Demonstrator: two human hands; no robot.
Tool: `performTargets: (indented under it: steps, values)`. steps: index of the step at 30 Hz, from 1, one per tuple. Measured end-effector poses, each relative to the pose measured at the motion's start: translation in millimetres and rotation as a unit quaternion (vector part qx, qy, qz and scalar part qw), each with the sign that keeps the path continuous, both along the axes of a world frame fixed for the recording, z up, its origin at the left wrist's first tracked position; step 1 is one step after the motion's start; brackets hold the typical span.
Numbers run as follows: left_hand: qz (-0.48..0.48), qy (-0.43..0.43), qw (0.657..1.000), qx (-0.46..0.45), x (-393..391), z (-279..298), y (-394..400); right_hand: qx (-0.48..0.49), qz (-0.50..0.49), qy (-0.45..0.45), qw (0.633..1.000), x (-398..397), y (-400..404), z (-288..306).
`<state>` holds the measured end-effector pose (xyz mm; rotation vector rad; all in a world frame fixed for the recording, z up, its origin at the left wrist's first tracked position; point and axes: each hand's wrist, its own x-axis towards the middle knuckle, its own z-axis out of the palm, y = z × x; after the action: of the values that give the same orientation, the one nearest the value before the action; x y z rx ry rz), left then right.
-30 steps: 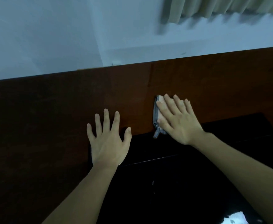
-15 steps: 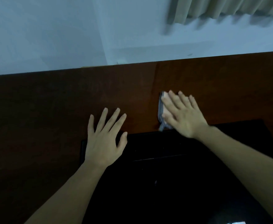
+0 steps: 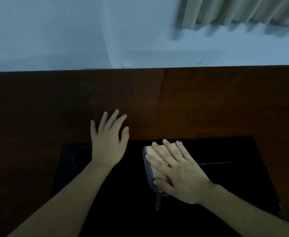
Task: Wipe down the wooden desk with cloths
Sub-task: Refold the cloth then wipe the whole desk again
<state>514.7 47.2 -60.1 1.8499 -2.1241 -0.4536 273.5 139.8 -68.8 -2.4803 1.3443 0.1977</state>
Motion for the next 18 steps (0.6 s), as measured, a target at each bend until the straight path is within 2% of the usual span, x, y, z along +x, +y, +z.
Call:
performTargets:
  steps: [3, 7, 11, 14, 18]
  values:
    - [0.002, 0.005, 0.999, 0.043, -33.0, -4.3, 2.9, -0.03, -0.052, 0.014, 0.998, -10.3, -35.0, 2.2]
    - [-0.002, -0.049, 0.997, 0.067, -43.0, -12.3, 4.2, -0.043, -0.156, 0.071, 0.984, -31.7, -111.6, -1.7]
    - [0.004, -0.046, 0.997, 0.068, -42.8, -11.4, 4.4, -0.031, -0.193, 0.057, 0.979, -31.0, -145.9, -4.0]
    - [0.007, -0.05, 0.997, 0.066, -44.3, -10.4, 4.5, -0.031, -0.174, 0.06, 0.982, -24.0, -125.2, 1.5]
    - [0.011, -0.053, 0.997, 0.047, -45.8, -13.3, 5.9, -0.031, -0.046, 0.036, 0.998, -22.6, -55.1, 2.3]
